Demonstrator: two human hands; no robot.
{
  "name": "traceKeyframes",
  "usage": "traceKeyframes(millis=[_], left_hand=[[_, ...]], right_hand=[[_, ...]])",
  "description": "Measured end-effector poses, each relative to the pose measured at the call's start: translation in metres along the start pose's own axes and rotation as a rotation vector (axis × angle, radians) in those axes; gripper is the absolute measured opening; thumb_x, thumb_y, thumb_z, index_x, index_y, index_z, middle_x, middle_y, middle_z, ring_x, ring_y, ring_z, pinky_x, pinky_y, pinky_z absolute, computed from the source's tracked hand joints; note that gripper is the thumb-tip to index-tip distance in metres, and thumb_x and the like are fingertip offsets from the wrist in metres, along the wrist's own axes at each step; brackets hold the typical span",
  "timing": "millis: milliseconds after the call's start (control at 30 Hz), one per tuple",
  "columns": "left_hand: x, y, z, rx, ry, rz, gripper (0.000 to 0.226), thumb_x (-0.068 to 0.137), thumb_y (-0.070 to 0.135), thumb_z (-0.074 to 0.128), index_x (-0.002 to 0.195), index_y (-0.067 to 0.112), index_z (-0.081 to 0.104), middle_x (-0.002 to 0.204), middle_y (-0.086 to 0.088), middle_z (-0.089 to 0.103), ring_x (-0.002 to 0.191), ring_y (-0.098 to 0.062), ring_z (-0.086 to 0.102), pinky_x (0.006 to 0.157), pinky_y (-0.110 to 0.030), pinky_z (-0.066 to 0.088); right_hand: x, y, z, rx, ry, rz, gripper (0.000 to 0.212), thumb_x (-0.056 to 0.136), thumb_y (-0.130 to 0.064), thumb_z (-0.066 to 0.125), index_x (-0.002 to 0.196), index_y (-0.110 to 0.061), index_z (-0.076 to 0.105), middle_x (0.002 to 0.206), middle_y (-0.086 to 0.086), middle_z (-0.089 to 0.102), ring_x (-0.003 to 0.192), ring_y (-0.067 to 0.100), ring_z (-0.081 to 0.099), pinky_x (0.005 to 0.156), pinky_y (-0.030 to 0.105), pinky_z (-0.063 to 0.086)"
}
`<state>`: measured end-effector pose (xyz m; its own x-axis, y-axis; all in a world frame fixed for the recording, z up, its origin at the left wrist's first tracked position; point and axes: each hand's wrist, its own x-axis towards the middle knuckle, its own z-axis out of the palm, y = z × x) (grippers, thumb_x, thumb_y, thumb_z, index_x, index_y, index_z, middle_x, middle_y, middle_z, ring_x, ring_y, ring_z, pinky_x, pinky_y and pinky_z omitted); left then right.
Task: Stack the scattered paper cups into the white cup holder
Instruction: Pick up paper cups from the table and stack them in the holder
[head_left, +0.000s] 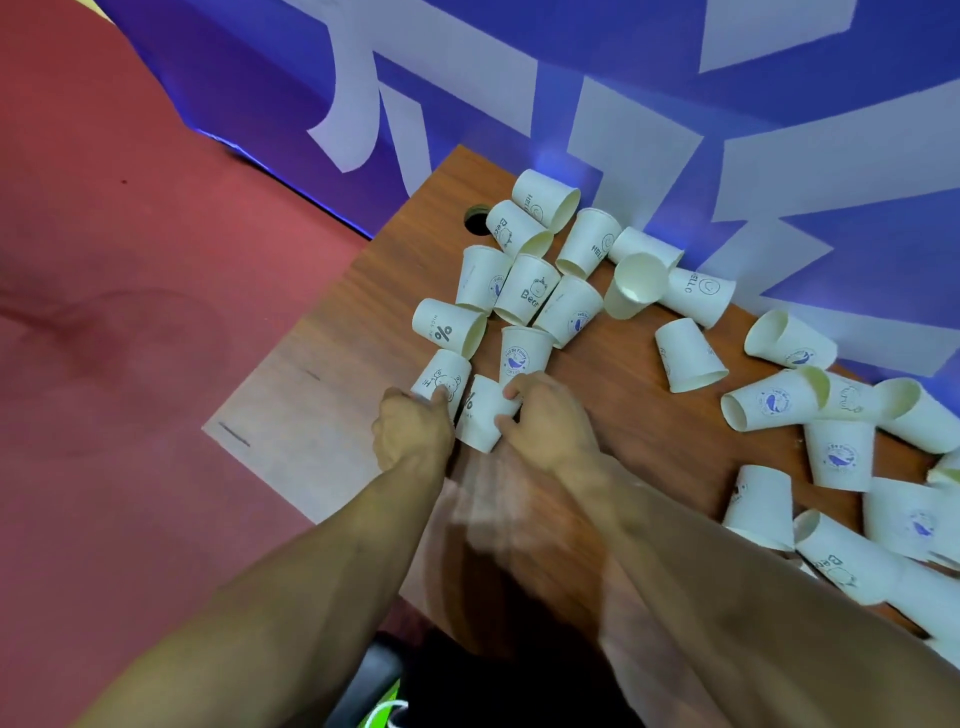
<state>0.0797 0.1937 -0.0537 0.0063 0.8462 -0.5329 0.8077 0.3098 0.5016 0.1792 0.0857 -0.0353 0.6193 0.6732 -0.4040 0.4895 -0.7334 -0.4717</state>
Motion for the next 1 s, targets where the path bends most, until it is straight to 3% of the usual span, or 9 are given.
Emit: traceKeyframes(millis=[133, 300, 433, 533, 700, 833, 1000], left_hand=[[0.002, -0.002, 0.005, -0.075, 0.011, -0.009, 0.02, 0.083, 0.036, 0.069, 0.084, 0.021, 0.056, 0.092, -0.004, 0.066, 0.079, -0.026, 0.057, 0.071, -0.032, 0.049], [-0.008, -0.012, 0.005, -0.058, -0.025, 0.06, 0.018, 0.084, 0.032, 0.067, 0.081, 0.022, 0.052, 0.085, 0.0, 0.063, 0.084, -0.028, 0.058, 0.07, -0.032, 0.047], [-0.024, -0.016, -0.001, 0.014, -0.011, 0.296, 0.013, 0.09, 0.027, 0.059, 0.084, 0.022, 0.047, 0.085, 0.003, 0.063, 0.083, -0.027, 0.056, 0.068, -0.032, 0.039], [-0.043, -0.017, -0.002, 0.023, 0.032, 0.513, 0.009, 0.091, 0.024, 0.054, 0.094, 0.025, 0.045, 0.084, 0.003, 0.06, 0.085, -0.026, 0.054, 0.067, -0.034, 0.038], [-0.087, -0.011, 0.005, -0.027, 0.047, 0.689, 0.031, 0.09, 0.027, 0.06, 0.113, 0.022, 0.041, 0.092, 0.004, 0.058, 0.09, -0.026, 0.053, 0.079, -0.045, 0.045], [-0.129, 0.004, 0.018, -0.048, 0.01, 0.818, 0.024, 0.087, 0.036, 0.067, 0.106, 0.026, 0.057, 0.092, 0.002, 0.064, 0.092, -0.024, 0.055, 0.085, -0.042, 0.044], [-0.213, 0.024, 0.045, -0.094, 0.014, 1.1, 0.013, 0.088, 0.03, 0.069, 0.097, 0.021, 0.071, 0.087, 0.002, 0.069, 0.089, -0.027, 0.057, 0.08, -0.042, 0.045]], right_hand=[[-0.001, 0.001, 0.011, 0.003, -0.04, 0.031, 0.028, 0.084, -0.025, 0.066, 0.111, -0.018, 0.062, 0.117, 0.002, 0.058, 0.102, 0.021, 0.058, 0.083, 0.031, 0.048], [-0.01, 0.001, 0.013, 0.015, 0.012, 0.039, 0.013, 0.083, -0.016, 0.066, 0.094, -0.021, 0.062, 0.106, 0.002, 0.065, 0.096, 0.022, 0.061, 0.075, 0.028, 0.045], [-0.022, 0.0, 0.0, 0.042, 0.1, 0.015, 0.012, 0.082, -0.016, 0.065, 0.093, -0.019, 0.059, 0.098, 0.004, 0.068, 0.091, 0.024, 0.062, 0.067, 0.025, 0.039], [-0.038, 0.005, -0.02, 0.072, 0.167, -0.031, 0.018, 0.082, -0.015, 0.065, 0.097, -0.018, 0.056, 0.095, 0.003, 0.067, 0.089, 0.023, 0.062, 0.07, 0.032, 0.047], [-0.083, 0.03, -0.061, 0.079, 0.333, -0.097, 0.029, 0.085, -0.018, 0.067, 0.113, -0.019, 0.06, 0.102, 0.001, 0.069, 0.094, 0.019, 0.062, 0.08, 0.034, 0.05], [-0.133, 0.06, -0.089, 0.033, 0.542, -0.118, 0.023, 0.083, -0.017, 0.069, 0.105, -0.02, 0.064, 0.096, 0.0, 0.068, 0.088, 0.019, 0.061, 0.071, 0.031, 0.047], [-0.206, 0.115, -0.122, -0.063, 0.775, -0.104, 0.015, 0.081, -0.016, 0.067, 0.096, -0.017, 0.065, 0.086, 0.002, 0.065, 0.08, 0.026, 0.058, 0.061, 0.038, 0.049]])
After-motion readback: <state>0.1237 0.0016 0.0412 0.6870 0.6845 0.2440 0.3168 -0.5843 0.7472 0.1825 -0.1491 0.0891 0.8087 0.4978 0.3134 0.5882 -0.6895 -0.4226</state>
